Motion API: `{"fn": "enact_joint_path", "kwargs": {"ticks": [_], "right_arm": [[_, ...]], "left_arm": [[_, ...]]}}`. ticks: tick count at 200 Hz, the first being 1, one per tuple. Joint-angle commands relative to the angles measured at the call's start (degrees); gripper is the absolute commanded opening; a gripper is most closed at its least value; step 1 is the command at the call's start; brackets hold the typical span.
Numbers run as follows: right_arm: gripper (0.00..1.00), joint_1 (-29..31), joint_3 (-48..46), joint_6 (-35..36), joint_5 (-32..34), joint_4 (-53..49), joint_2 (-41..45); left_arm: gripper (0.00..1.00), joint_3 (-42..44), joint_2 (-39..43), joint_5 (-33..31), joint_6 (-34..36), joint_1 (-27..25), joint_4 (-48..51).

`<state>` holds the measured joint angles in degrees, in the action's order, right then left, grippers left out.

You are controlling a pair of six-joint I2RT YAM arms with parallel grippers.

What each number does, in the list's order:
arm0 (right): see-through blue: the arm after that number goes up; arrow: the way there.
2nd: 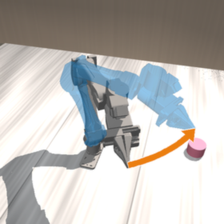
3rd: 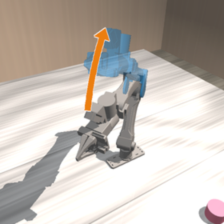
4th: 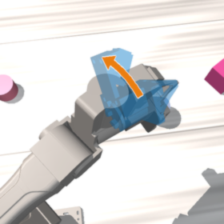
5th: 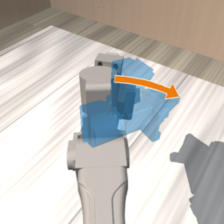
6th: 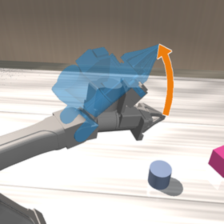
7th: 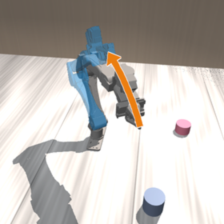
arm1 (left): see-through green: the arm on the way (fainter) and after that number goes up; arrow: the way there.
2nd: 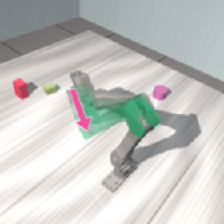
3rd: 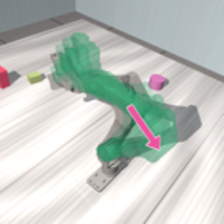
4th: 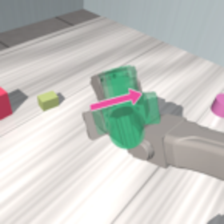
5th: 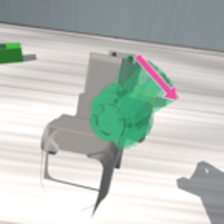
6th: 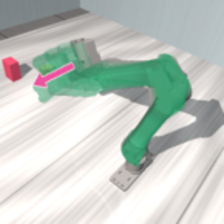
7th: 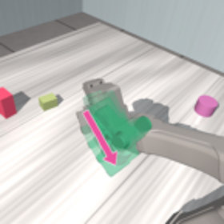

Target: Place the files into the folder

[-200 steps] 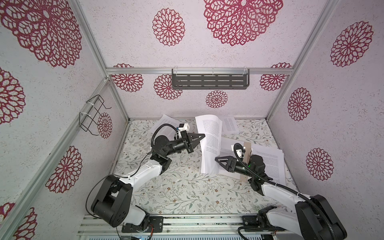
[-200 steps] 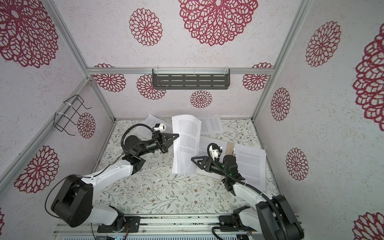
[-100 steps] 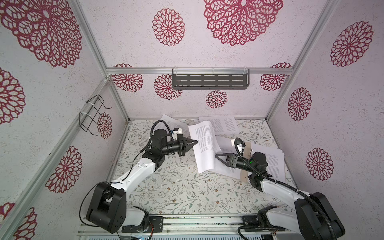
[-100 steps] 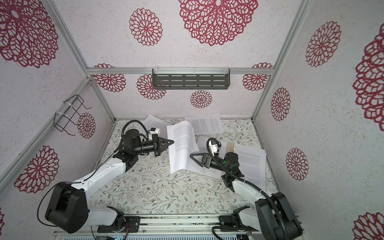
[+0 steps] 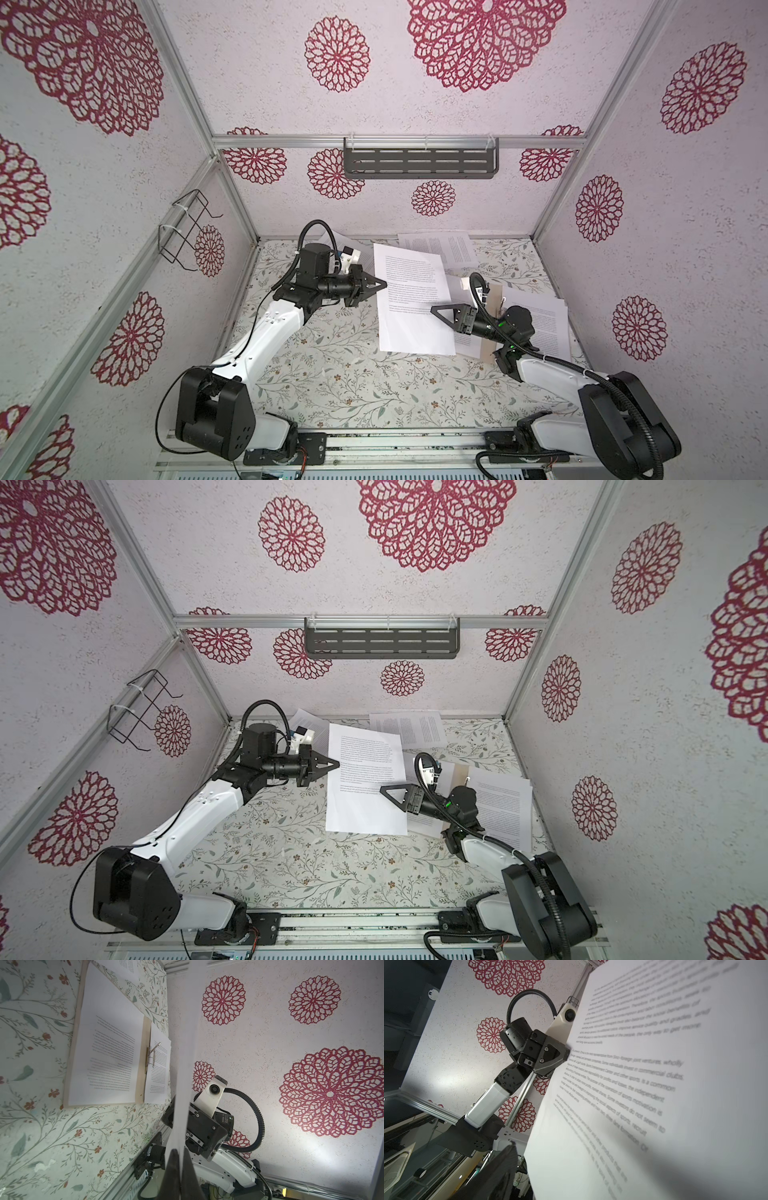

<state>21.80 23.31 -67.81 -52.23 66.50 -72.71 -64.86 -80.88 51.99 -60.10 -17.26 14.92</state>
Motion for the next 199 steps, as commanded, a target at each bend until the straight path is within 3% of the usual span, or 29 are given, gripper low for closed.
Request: {"fn": "enact_joint_path", "kwargs": {"ticks": [1, 140, 199], "right_arm": [[0.88, 0.09, -0.02, -0.92, -1.47, 5.08, -0.14], [0.64, 0.14, -1.78, -0.57, -1.41, 3.81, -3.61], [0.50, 0.17, -2.15, -2.20, -1.37, 6.44, -5.81]], "left_arm": [[0.06, -1.96, -1.35, -0.75, 7.90, 1.15, 8.03], [0.10, -6.89, -2.44, -1.31, 21.05, 1.08, 13.53], [0.10, -7.47, -3.17, 0.10, 22.60, 1.00, 12.73]]}}
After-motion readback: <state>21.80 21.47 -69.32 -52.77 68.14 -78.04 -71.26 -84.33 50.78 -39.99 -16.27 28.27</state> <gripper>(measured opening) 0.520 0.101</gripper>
